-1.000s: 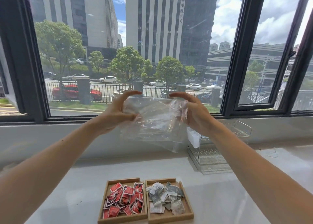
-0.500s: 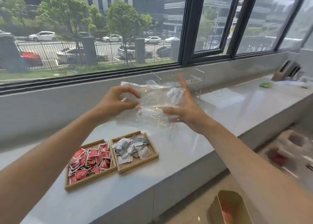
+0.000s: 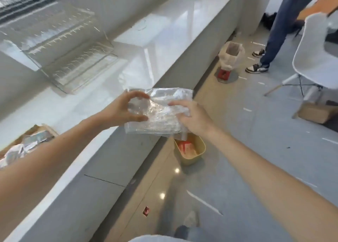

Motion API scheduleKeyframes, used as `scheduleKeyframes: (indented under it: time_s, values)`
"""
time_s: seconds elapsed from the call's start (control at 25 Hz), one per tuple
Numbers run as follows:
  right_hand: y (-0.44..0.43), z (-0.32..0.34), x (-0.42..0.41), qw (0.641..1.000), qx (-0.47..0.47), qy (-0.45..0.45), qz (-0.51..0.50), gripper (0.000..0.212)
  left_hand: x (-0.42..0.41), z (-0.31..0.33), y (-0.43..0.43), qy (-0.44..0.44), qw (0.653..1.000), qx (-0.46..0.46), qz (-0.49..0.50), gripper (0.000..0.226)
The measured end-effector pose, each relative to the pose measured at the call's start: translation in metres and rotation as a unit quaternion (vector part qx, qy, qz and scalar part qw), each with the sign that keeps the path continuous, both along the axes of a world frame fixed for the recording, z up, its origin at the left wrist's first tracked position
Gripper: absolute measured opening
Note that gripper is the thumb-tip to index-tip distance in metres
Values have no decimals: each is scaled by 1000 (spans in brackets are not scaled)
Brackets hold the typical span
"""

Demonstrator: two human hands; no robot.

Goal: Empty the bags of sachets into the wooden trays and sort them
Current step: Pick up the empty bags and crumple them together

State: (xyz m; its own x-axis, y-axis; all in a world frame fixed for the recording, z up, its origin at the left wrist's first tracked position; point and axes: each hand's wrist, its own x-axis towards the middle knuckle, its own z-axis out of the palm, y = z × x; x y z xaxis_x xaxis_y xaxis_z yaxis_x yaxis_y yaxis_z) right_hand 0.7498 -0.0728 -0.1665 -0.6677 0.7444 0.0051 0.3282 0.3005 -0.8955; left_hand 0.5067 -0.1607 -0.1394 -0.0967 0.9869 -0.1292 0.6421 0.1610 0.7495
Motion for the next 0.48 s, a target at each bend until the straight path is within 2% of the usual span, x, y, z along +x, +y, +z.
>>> scheduleKeyframes:
  time_s: [0.2,0.36,0.44,0.48]
  values:
    - [42,-98,70,986,-107,-57,-112,32,73,-90,86,91,992,-52,-65,58]
    - [63,-162,88,955,-249,-62,-147,48,102,-157,136,107,986,-106,-67,63]
    - [71,-192,84,948,-249,-100,-173,58,104,-192,156,111,982,-137,-62,68]
    - [77,-207,80,945,-245,-114,-183,54,102,-209,166,110,981,-149,-61,70]
